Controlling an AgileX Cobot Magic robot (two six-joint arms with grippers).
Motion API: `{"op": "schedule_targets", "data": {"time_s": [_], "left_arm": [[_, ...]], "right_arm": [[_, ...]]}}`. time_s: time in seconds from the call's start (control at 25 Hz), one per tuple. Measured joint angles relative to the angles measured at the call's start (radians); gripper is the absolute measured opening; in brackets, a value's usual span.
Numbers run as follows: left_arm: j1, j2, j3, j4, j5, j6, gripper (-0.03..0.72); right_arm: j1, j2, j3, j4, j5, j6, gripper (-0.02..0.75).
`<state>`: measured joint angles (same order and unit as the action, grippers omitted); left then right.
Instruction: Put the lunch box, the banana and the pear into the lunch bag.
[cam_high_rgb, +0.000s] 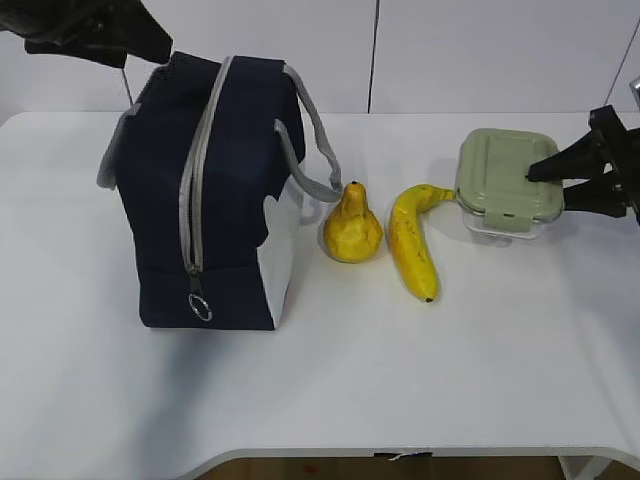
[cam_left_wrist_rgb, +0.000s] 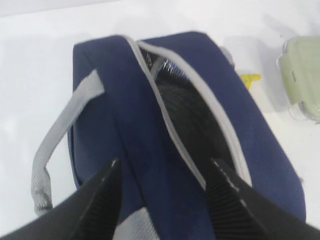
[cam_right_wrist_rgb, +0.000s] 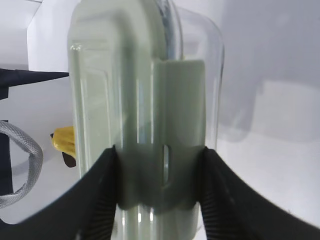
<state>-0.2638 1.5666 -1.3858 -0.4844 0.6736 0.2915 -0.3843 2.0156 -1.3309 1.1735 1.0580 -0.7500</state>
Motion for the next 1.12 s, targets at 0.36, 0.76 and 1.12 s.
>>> {"op": "schedule_targets", "data": {"time_s": [0.36,0.76,1.12], "left_arm": [[0.007,0.128,-0.098,-0.034,0.051,-0.012,0.477],[0.083,0.19,-0.103,-0.049,0.076,-0.021,0.48],[0.089,0.197,-0.106,-0.089,0.088,-0.021,0.481]], "right_arm": [[0.0,-0.028,0.0,0.002,0.006,-0.001,0.347],[0.002,-0.081,0.0,0.009,0.021,-0.006,0.347],[0.01,-0.117,0.0,0.011,0.025,-0.007,0.347]]}}
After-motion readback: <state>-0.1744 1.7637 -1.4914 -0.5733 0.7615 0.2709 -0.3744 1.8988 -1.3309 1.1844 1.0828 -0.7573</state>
